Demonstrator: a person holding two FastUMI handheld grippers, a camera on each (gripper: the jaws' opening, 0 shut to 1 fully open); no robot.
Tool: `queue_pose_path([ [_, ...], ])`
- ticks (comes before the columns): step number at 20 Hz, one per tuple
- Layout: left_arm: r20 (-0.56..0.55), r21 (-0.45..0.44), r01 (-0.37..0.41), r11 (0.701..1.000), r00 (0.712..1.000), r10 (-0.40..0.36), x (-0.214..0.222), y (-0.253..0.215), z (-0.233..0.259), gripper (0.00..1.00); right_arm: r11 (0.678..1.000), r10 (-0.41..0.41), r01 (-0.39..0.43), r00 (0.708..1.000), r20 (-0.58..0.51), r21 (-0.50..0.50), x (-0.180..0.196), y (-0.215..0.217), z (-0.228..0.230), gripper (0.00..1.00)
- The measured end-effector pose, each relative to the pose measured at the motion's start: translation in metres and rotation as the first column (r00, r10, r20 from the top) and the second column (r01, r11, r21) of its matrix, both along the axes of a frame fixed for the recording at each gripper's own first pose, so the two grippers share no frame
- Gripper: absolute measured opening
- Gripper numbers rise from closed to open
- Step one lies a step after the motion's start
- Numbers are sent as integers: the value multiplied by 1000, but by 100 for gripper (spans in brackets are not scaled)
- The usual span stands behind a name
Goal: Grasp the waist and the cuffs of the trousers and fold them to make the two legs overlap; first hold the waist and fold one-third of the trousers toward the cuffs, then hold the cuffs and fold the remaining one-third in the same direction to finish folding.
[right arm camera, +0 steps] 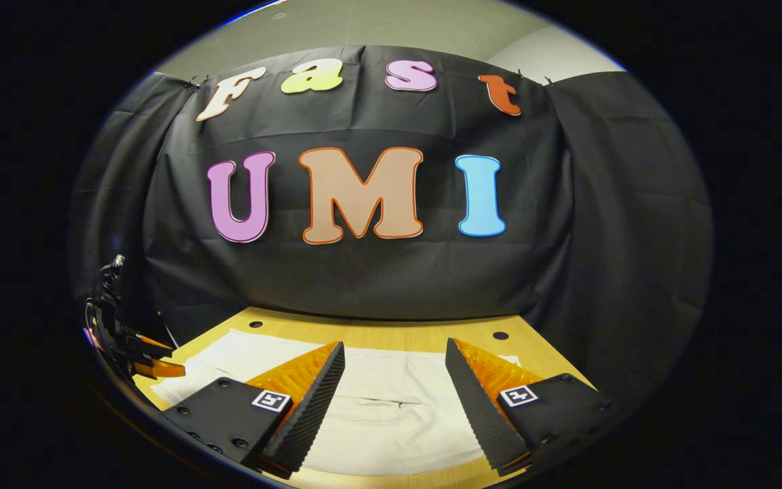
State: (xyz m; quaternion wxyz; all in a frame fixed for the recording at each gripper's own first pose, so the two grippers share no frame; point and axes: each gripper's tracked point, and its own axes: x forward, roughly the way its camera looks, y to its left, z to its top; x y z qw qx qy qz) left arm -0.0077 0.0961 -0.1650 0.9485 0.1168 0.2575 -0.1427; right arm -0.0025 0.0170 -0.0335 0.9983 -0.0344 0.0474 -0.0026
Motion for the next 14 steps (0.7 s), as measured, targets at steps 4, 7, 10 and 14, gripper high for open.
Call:
queue_pose_path([
  [4,-191,170,202,964,967,-169,-24,20,-43,94,1000,-18,18,999,-31,-16,-7,-5,-7,96],
  [7,-329,263,352,898,908,-259,-41,37,-75,93,998,-40,38,998,-52,-44,-11,-13,-15,96],
  [10,-449,294,460,838,840,-304,-61,50,-98,93,996,-64,60,996,-68,-60,-16,-21,-20,96],
  [14,-577,310,565,765,751,-321,-70,76,-125,93,995,-74,68,993,-97,-70,-17,-26,-30,95],
])
